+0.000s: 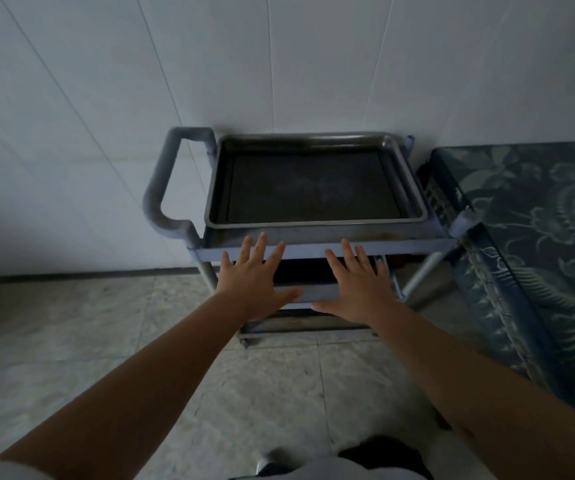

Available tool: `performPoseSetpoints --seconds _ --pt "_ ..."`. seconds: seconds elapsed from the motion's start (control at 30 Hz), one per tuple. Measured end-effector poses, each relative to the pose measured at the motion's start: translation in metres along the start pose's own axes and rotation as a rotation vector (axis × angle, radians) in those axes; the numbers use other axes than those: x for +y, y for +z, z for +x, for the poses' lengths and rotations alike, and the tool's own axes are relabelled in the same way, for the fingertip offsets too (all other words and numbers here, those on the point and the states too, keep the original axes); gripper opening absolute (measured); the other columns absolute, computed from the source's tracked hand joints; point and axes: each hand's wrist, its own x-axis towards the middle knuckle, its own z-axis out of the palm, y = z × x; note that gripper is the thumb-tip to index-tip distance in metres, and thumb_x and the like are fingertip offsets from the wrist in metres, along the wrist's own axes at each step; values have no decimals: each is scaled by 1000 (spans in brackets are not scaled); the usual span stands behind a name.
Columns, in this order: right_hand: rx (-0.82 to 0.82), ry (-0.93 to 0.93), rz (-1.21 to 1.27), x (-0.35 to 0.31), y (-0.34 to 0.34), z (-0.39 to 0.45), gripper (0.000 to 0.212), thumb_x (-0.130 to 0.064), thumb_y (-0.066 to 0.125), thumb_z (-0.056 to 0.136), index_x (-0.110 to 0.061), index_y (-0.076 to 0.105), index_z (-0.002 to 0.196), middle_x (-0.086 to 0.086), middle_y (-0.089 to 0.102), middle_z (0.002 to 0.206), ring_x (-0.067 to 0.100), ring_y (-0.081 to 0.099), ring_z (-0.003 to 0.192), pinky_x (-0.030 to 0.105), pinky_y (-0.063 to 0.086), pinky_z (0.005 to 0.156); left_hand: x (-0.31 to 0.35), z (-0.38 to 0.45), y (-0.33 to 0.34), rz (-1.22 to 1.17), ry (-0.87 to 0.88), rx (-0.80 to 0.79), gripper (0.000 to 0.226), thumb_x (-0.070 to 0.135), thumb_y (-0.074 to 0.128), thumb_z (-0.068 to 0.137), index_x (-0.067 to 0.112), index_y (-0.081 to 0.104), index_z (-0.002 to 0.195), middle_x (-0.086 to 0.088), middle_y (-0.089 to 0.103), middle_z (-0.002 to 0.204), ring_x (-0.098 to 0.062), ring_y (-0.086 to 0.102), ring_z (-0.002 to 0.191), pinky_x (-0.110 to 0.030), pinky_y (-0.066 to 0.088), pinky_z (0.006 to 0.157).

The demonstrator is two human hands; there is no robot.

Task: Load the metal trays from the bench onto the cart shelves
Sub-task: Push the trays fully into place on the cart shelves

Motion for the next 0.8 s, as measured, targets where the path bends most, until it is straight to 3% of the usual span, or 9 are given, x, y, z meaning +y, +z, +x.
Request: performPoseSetpoints --seconds 0.2,0.43,0.67,0.8 --pt "3 -10 17 20 -2 35 116 -93 37 57 -42 -21 144 0 -26 159 28 -18 146 62 3 112 -3 42 8 4 17 -78 111 98 9 64 40 -12 155 -2 -17 167 -30 -14 152 -66 6 116" --pt "-17 -16 -45 66 -5 100 114 -80 55 69 -32 -8 151 5 -18 162 30 -9 148 61 6 113 8 119 26 25 -9 -122 104 91 26 77 34 -8 157 -4 -18 167 -31 -12 153 -66 9 116" --pt "-37 -70 -23 104 5 158 94 -71 43 85 -22 2 153 10 5 163 31 4 148 56 11 115 8 174 42 -51 -72 -198 96 79 40 86 35 -8 157 -8 -10 168 -31 -8 153 -63 10 119" --pt "25 -129 -73 115 9 167 89 -72 50 79 -26 20 148 8 40 147 31 31 138 57 20 112 10 177 51 -46 -92 -167 91 78 33 89 37 -14 155 -7 -2 168 -32 -8 153 -65 8 118"
